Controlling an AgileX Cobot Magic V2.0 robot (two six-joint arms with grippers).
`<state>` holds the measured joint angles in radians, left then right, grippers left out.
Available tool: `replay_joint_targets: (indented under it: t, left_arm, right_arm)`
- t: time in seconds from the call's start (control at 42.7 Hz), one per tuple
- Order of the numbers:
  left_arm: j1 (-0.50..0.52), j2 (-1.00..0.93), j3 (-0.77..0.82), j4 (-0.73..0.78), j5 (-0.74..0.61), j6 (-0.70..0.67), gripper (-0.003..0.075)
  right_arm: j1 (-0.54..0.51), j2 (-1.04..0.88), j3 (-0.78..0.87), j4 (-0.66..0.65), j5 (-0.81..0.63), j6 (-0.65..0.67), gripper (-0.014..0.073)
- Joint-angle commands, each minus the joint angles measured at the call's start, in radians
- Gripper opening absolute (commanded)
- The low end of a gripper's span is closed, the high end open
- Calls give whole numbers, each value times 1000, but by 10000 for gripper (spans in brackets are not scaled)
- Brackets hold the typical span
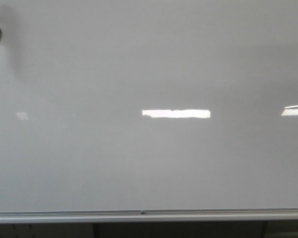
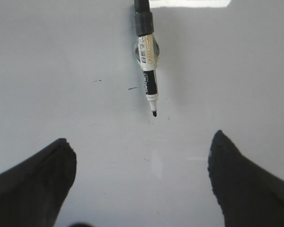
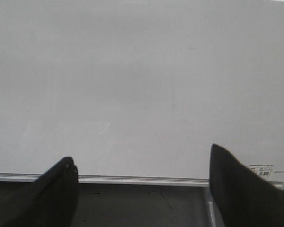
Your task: Write number 2 on whiteboard
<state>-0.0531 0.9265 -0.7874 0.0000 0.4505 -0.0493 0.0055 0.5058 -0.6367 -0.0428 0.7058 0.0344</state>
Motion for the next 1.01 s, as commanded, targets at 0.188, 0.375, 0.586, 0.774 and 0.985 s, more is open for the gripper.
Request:
replay_joint_targets:
  t: [0.188,0.375,0.586,0.774,0.985]
  left_arm:
    - [-9,243,-155,-6,-86,-3,563]
    - [-9,382,-230,-6,-95,-3,563]
    - [-9,510,-307,-6,-121,-3,563]
    - [-9,582,-353,-6,-166,-3,547]
    - [-9,623,-392,-12,-162,-3,364]
  right_arm:
    - [1,11,-30,-20,-67,-11,591]
    - [1,11,-30,-20,-66,-11,591]
    - [1,11,-30,-20,-65,-11,591]
    - [1,11,-30,-20,-60,-11,591]
    - [1,11,-30,-20,-57,-11,591]
